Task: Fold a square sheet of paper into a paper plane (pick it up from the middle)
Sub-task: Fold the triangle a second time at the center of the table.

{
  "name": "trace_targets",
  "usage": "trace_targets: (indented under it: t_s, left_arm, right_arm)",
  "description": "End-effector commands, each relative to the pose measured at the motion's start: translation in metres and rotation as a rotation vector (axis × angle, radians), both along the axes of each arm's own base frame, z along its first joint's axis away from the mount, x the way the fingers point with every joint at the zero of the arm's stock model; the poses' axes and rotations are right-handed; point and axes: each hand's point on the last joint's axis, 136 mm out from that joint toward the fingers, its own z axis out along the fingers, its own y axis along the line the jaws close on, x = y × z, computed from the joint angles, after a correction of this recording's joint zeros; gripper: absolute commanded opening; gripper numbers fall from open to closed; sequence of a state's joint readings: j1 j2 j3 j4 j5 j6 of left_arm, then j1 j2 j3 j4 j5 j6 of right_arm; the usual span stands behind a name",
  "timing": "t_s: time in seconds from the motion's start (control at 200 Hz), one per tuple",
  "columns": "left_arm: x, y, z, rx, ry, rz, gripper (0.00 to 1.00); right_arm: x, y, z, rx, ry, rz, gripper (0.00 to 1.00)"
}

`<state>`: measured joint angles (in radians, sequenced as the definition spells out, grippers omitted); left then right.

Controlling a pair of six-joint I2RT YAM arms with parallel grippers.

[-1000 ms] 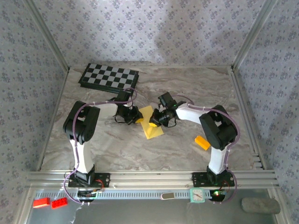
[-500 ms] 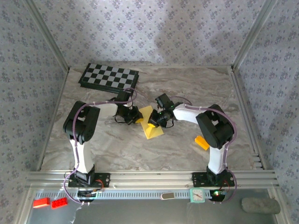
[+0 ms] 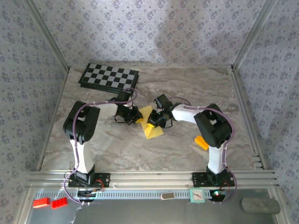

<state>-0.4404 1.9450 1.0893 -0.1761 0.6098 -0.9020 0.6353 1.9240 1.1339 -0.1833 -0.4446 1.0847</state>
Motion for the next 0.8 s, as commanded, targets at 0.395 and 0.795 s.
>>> trace_targets:
  t_s: [0.395, 0.795]
  left_arm:
    - [-0.0211, 0.0095, -0.031, 0.07, 0.078, -0.001, 0.11]
    - [-0.0233, 0.0106, -0.033, 0.071, 0.084, 0.002, 0.11]
  right_arm:
    - [0.0039, 0.0007, -0.007, -0.031, 0.002, -0.03, 0.0]
    - [0.0056, 0.0045, -0.0051, -0.006, -0.009, -0.027, 0.0]
